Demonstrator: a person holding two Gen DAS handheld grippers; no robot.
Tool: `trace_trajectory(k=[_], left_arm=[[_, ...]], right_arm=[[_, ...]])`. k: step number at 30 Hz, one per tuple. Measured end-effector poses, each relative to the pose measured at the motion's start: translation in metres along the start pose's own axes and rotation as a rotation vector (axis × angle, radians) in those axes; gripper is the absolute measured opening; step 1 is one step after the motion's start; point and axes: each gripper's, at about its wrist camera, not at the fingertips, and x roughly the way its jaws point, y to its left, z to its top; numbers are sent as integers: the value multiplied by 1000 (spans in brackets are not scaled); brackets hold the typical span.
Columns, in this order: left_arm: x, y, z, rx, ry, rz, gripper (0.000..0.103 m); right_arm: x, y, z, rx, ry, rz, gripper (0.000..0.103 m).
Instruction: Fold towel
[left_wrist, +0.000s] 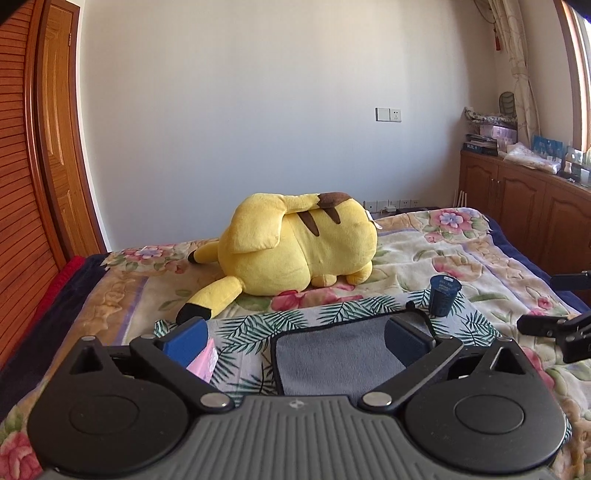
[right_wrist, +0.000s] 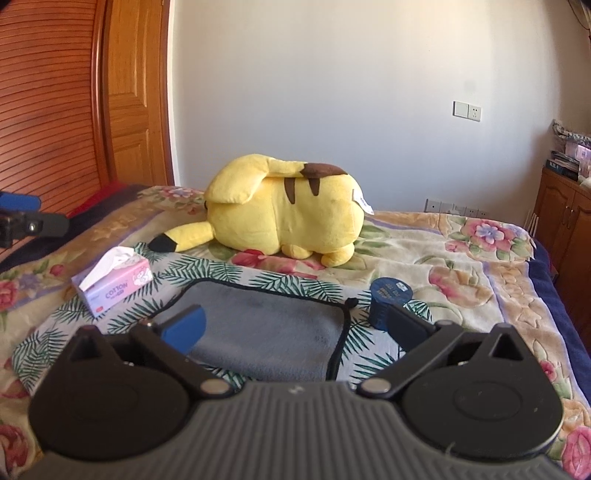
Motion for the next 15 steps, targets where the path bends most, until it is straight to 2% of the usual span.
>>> trace_trajectory(k=[9,15], left_arm=[[-46,5,-15,-34,-5,-1,84],[-71,2,-24,-14,-10,4,84]], right_arm=[[-35,12,-4,26,-11,11,103],[-51,23,-14,10,-5,-1,103]])
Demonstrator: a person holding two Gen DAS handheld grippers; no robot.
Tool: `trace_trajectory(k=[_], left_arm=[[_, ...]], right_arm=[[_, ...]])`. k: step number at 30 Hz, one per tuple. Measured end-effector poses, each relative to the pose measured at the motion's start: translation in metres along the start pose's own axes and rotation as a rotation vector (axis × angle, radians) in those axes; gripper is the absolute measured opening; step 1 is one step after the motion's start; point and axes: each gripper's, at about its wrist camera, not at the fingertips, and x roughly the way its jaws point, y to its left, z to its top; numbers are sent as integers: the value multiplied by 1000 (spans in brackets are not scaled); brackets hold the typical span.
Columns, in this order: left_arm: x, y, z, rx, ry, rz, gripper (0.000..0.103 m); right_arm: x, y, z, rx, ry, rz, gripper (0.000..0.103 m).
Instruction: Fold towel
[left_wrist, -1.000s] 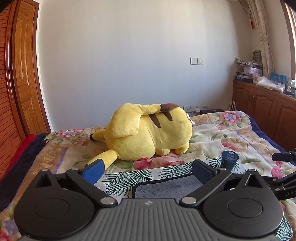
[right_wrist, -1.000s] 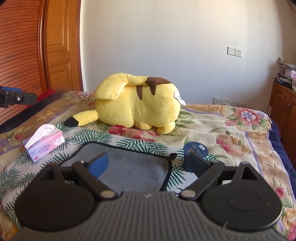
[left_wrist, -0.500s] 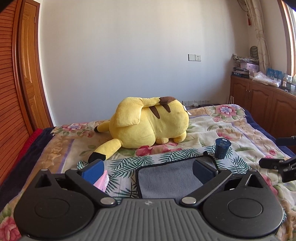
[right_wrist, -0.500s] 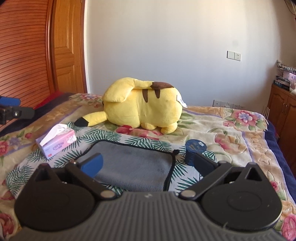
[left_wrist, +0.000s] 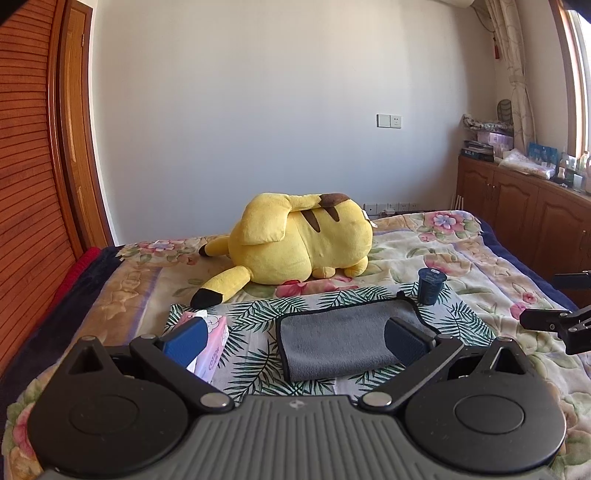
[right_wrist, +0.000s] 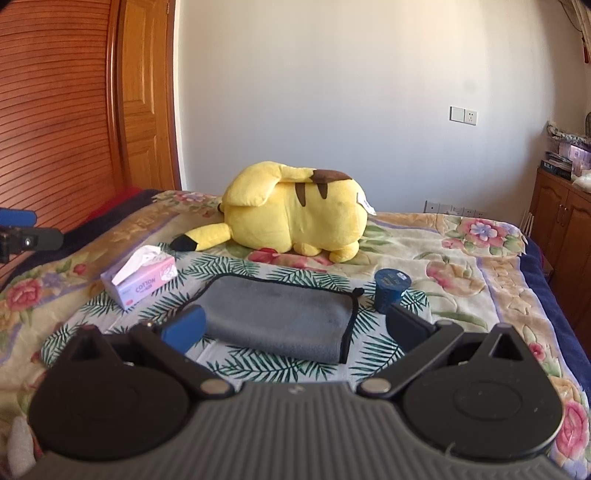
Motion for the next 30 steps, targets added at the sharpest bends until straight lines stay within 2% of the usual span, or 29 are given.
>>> trace_trajectory(k=[15,21,30], left_arm=[[-38,-4,-38,-58,25,-3,84],[-53,-5,-60,-44,46,2,84],[-76,-16,-92,-25,35,8,84]], right_arm=[[-41,23,-34,53,6,9,103],[-55,33,-53,55,13,11,103],[-74,43,-74,57,4,6,103]])
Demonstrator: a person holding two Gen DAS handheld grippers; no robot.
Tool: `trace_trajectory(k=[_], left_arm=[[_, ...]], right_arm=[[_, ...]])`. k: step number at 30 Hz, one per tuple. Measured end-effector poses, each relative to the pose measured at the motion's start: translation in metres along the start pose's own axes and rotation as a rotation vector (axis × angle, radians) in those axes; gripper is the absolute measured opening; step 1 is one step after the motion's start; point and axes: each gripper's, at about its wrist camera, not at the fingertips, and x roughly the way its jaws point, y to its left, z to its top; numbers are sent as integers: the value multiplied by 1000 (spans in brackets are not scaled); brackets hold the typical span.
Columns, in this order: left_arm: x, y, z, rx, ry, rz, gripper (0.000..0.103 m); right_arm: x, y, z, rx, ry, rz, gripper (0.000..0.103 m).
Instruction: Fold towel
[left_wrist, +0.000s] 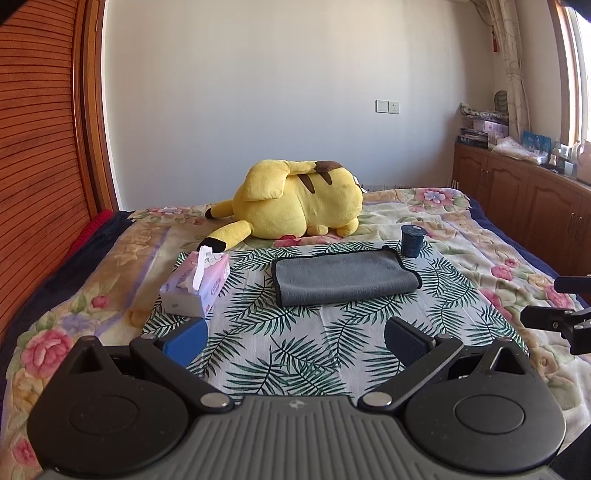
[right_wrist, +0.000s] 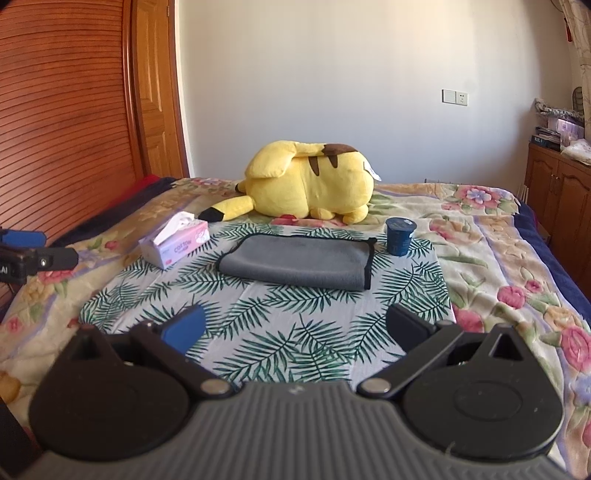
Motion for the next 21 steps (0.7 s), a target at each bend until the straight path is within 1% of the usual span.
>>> trace_trajectory(k=[6,10,16,21], left_arm=[[-8,-4,-19,-19,11,-9,84],[-14,-8,-28,3,-2,7,84],[-21,-10,-44,3,-22,21,84],[-24,-10,-53,1,-45,61,84]], right_arm=[[-8,4,-12,25,12,-16,103],[-13,6,-19,30,9,-22,103],[-17,11,-30,21,-9,-35,103],[-19,13,-37,11,-20,-45,103]])
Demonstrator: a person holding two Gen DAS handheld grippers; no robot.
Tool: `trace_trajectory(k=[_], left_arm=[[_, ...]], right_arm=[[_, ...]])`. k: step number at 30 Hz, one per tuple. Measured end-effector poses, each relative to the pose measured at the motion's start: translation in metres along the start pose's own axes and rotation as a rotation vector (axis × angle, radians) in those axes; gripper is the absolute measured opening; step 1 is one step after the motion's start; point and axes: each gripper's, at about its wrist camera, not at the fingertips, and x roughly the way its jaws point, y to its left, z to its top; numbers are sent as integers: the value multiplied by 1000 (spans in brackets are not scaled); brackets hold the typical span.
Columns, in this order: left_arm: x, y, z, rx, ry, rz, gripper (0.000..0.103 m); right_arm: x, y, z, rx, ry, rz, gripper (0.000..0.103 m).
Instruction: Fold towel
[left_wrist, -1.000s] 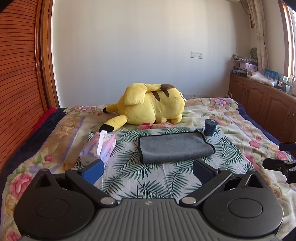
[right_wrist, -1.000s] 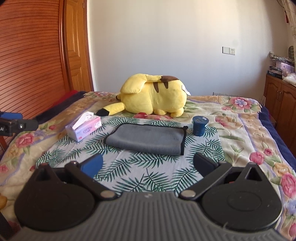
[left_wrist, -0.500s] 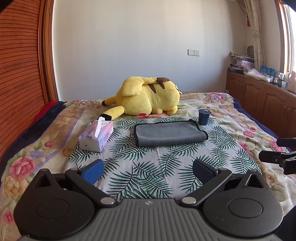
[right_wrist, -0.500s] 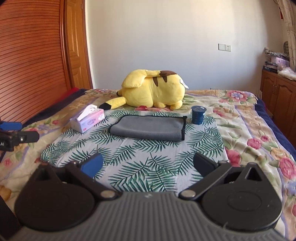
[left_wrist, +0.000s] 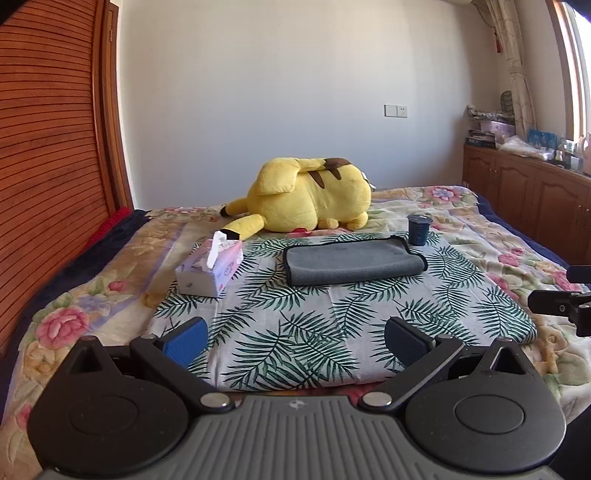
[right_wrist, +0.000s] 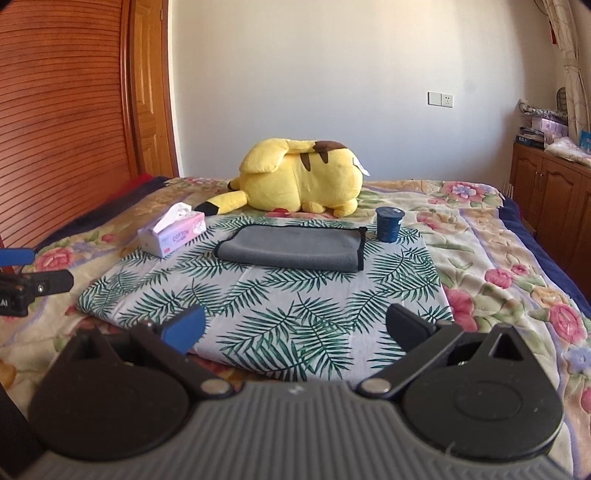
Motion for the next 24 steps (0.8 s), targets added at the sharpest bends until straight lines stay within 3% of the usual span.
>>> trace_trajectory(k=[24], left_arm=[[0,-1,-9,-12,-95,14,84]], right_arm=[[-11,-5,-8,33,-95,-54,103]])
